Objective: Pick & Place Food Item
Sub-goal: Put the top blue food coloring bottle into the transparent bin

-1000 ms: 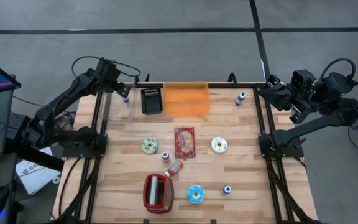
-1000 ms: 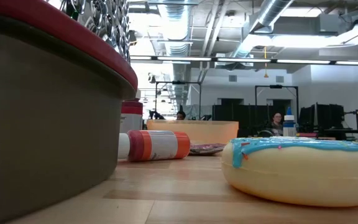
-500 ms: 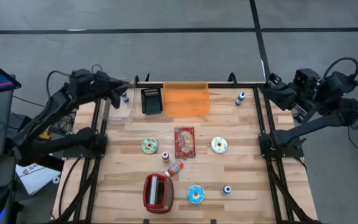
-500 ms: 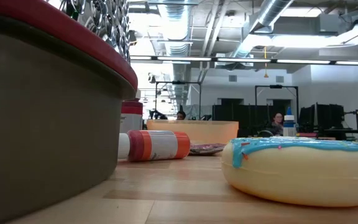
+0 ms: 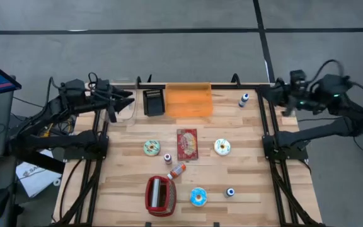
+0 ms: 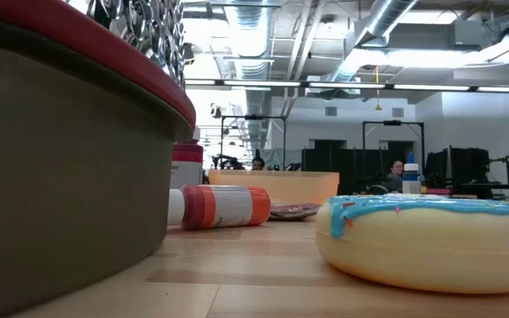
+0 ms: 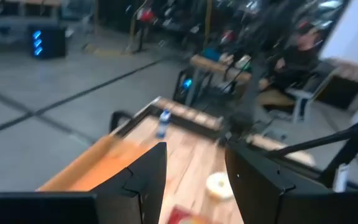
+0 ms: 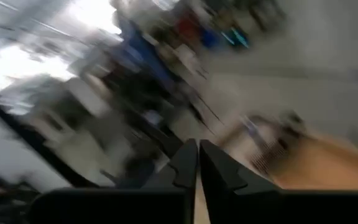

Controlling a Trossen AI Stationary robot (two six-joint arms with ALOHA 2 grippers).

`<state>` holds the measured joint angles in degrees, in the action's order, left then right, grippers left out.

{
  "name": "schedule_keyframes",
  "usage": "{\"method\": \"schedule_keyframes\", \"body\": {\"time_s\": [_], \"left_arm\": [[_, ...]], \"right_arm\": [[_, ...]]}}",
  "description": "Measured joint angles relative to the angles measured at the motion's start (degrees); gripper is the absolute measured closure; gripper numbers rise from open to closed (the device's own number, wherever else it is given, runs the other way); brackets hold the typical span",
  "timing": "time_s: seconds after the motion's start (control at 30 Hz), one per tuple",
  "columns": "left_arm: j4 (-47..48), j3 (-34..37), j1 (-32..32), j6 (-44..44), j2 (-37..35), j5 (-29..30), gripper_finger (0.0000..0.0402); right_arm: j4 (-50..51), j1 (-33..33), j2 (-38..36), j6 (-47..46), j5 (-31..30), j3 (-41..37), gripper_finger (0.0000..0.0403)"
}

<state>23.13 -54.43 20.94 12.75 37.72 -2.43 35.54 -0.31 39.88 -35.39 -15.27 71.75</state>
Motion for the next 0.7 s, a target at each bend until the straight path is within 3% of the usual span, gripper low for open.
{"method": "schedule_keyframes", "body": {"time_s": [0.27, 0.43, 0.7], "left_arm": [[-7.3, 0.0, -4.6, -0.7, 2.4, 3.6, 0.0243], [-10.0, 0.0, -4.6, -0.1, 4.1, 3.7, 0.0243], [-18.1, 0.0, -5.1, 0.4, 5.1, 2.3, 0.0243]], "right_arm": [[31.7, -11.9, 6.7, -9.8, -2.5, 0.0, 0.032], [35.1, -22.0, 11.9, -10.7, -4.9, 0.0, 0.0311], [36.4, -37.7, 22.3, -1.9, 2.9, 0.0, 0.0284]]}}
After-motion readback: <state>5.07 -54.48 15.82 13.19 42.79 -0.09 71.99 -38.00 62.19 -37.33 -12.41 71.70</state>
